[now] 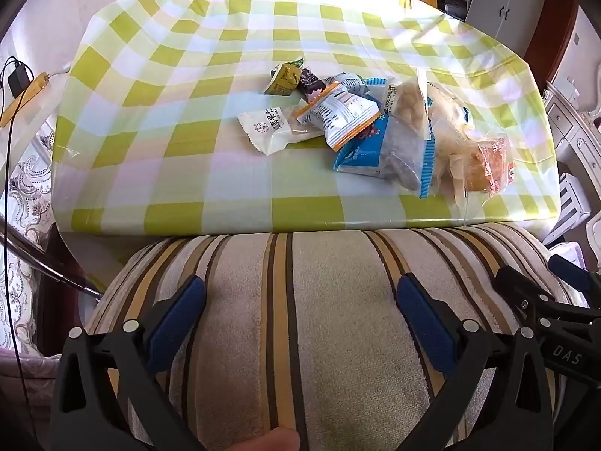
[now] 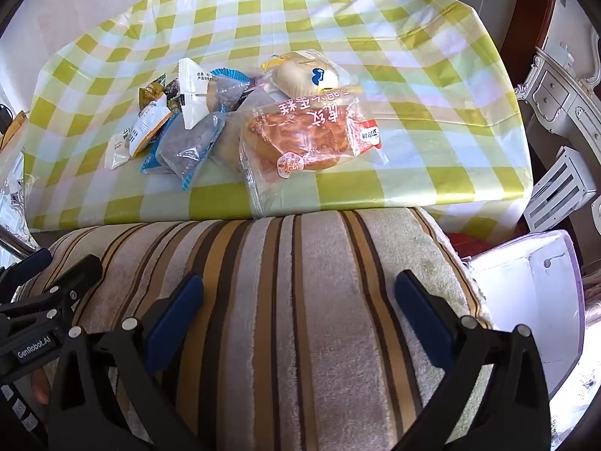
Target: Organize snacks
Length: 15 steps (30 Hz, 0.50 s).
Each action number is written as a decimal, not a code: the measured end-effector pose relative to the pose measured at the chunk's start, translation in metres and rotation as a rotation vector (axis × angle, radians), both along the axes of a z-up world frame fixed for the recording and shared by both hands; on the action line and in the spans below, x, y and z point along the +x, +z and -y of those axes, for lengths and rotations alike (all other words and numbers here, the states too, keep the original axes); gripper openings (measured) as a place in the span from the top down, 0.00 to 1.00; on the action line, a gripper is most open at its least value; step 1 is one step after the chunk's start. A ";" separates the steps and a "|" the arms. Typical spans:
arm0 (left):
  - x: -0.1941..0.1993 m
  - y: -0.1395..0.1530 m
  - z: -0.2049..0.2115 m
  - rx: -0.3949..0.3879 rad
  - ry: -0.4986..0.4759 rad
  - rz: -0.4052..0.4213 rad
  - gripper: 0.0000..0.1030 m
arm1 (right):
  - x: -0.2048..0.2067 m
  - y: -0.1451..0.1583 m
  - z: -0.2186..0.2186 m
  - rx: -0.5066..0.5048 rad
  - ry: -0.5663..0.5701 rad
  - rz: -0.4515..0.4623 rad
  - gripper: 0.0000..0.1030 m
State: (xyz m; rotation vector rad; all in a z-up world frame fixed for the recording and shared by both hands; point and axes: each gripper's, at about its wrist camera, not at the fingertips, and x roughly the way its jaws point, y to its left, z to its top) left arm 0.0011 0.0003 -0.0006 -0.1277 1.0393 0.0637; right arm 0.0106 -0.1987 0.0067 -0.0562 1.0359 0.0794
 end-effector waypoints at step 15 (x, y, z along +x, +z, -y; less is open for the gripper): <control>0.001 0.000 -0.004 -0.016 0.000 0.021 0.04 | -0.001 -0.001 0.001 0.006 0.002 -0.013 0.01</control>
